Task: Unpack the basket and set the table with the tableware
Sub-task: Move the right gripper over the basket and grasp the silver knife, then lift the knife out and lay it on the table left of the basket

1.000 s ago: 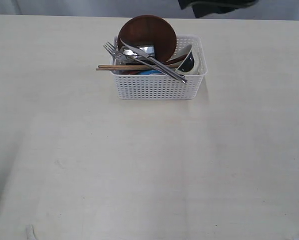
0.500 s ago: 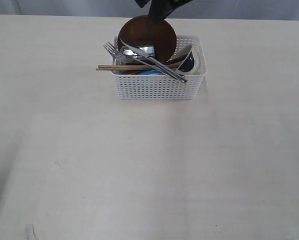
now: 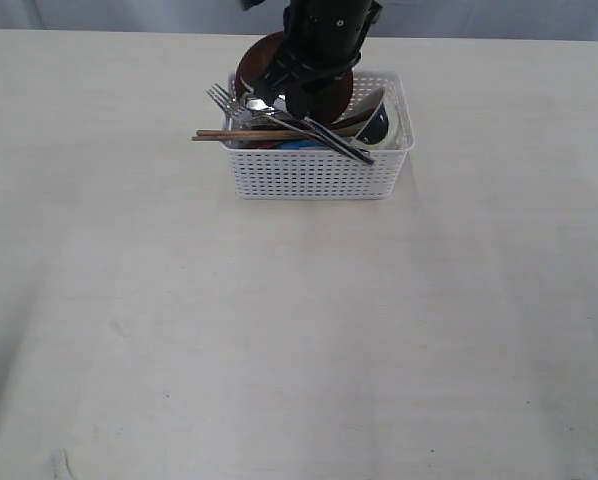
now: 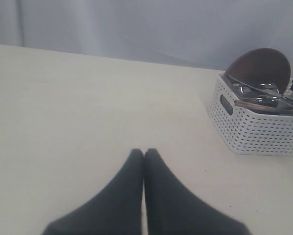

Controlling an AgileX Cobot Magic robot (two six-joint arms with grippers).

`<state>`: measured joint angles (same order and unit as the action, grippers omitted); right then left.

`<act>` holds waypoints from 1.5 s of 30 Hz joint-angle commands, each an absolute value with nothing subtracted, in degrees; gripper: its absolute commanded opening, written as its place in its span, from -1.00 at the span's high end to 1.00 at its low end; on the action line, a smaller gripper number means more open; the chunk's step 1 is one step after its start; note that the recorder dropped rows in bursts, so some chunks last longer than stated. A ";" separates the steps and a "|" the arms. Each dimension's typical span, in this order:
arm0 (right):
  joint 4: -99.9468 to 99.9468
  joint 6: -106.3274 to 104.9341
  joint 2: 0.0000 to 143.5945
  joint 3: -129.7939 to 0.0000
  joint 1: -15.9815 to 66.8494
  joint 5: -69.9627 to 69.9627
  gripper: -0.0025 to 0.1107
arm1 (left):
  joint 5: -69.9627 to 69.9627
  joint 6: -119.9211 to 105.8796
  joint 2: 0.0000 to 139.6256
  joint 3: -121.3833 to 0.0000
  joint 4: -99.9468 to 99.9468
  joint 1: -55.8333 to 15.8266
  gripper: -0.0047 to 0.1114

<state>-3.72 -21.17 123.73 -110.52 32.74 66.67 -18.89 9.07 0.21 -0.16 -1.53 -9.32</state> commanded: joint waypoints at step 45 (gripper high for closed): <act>-1.01 -17.88 122.63 -114.59 32.77 66.72 0.96 | -18.26 9.04 0.00 0.00 -1.74 -9.26 0.92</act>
<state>-1.23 -18.98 125.28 -113.84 32.74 67.41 -18.89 9.07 0.21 -0.16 -1.40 -9.32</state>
